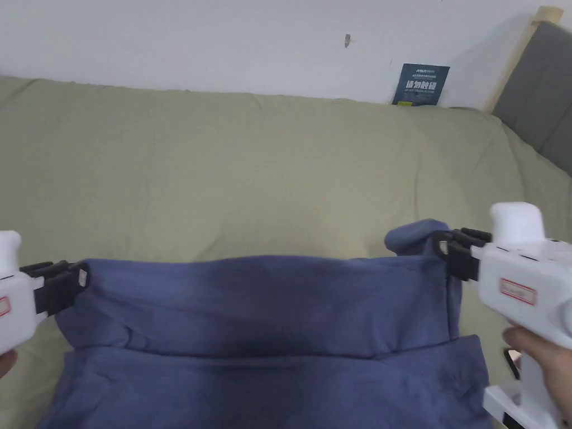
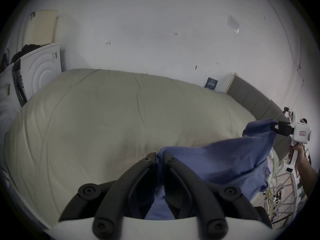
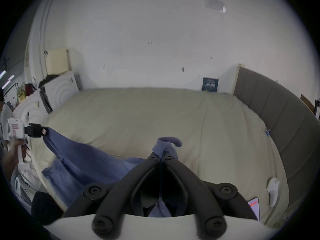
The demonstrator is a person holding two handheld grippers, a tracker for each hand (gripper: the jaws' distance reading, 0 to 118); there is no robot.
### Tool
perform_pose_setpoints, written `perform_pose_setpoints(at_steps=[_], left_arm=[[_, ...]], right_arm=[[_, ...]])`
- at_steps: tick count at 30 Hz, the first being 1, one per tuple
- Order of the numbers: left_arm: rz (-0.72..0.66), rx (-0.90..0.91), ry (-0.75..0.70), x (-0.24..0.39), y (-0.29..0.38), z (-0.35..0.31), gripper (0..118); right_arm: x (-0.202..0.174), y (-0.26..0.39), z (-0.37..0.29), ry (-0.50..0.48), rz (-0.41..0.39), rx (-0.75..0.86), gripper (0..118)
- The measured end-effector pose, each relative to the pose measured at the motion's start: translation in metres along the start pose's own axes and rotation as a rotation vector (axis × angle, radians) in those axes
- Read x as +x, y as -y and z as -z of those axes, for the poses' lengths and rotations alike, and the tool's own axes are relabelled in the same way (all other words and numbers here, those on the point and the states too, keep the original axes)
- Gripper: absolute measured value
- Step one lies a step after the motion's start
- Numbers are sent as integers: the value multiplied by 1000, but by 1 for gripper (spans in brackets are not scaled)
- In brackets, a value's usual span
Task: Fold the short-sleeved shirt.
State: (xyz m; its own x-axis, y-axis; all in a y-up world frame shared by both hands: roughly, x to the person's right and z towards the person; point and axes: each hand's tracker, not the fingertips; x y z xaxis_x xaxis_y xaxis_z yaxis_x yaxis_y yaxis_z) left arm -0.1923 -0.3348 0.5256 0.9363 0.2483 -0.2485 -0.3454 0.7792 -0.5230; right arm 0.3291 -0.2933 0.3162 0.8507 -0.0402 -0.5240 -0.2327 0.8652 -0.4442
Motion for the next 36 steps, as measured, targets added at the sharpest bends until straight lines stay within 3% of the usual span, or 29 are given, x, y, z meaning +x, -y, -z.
perform_pose_setpoints(at_steps=[4, 6, 10, 14, 16, 17, 18, 19, 20, 26, 27, 28, 29, 30, 31, 35, 36], left_arm=[[-7, -53, 24, 2, 47, -43, 9], [9, -137, -7, -3, 79, -43, 9], [-54, -268, -58, -23, 129, -25, 9], [-76, -325, -69, -32, 141, -9, 9], [-94, -305, -61, -32, 138, -10, 10], [-99, -291, -52, -31, 135, -12, 30], [-93, -274, -46, -28, 131, -17, 66], [-82, -264, -37, -26, 128, -23, 107], [-75, -233, -13, -24, 125, -32, 118], [-101, -133, -32, -20, 124, -94, 118], [-104, -113, -77, -22, 127, -98, 118], [-113, -116, -103, -25, 129, -100, 115], [-115, -117, -103, -33, 125, -96, 92], [-190, -228, -53, -42, 132, -92, 36], [-234, -244, 0, -53, 133, -87, 0], [-461, -200, 182, -89, 138, -66, 4], [-519, -195, 220, -100, 140, -58, 22]], right_arm=[[-8, 50, -66, -2, 36, -30, 1], [-13, 90, -77, 56, 31, -88, 1], [-3, 160, -71, 98, 138, -214, 1], [0, 189, -65, 106, 258, -261, 1], [1, 190, -66, 116, 256, -242, 2], [2, 189, -67, 115, 258, -235, 16], [3, 187, -69, 119, 271, -234, 50], [3, 184, -72, 119, 292, -247, 94], [0, 182, -81, 108, 303, -244, 118], [-55, 157, -135, 81, 183, -126, 115], [-63, 157, -138, 64, 186, -134, 109], [-70, 155, -138, 46, 199, -148, 93], [-76, 155, -138, 4, 230, -160, 50], [-80, 155, -135, -35, 263, -176, 9], [-87, 153, -130, -58, 281, -206, 0], [-112, 146, -121, -55, 186, -210, 0], [-115, 143, -120, -61, 190, -205, 0]])
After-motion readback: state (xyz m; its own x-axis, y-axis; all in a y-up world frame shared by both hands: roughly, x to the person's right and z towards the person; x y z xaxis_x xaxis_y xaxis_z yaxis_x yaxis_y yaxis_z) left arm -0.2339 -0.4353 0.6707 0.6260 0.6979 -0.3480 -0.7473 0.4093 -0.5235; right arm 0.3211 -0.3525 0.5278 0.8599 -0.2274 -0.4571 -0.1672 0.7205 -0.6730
